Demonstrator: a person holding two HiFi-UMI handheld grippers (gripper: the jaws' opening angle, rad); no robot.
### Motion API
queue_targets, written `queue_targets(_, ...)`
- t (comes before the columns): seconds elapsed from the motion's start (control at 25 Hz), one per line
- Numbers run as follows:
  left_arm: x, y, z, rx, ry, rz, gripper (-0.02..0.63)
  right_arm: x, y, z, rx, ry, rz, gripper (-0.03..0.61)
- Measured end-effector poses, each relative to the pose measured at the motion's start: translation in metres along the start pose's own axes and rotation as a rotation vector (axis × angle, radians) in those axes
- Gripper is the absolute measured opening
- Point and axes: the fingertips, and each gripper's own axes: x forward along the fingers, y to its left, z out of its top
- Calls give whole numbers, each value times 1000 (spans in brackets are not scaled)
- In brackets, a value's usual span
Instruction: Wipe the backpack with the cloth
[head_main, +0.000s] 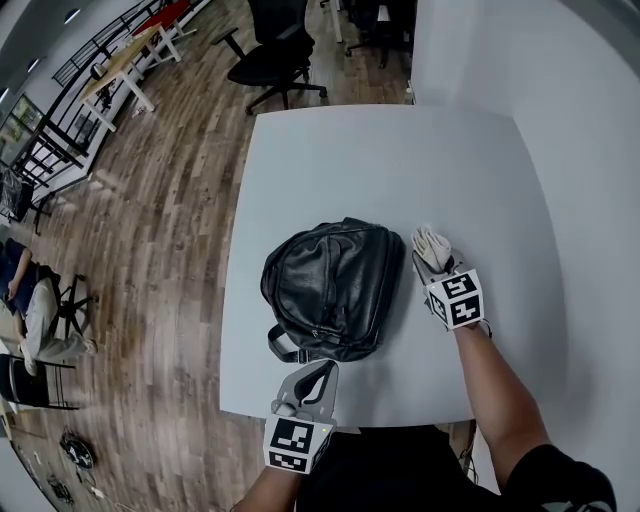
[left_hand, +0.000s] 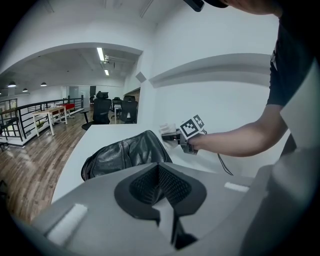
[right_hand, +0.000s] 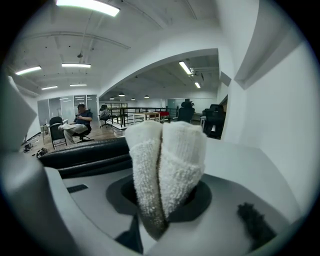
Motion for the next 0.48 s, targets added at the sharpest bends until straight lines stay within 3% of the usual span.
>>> queue_targets(0.48,3,5,2,-45,-3,-2,6,5,14,0,-22,1,22,100)
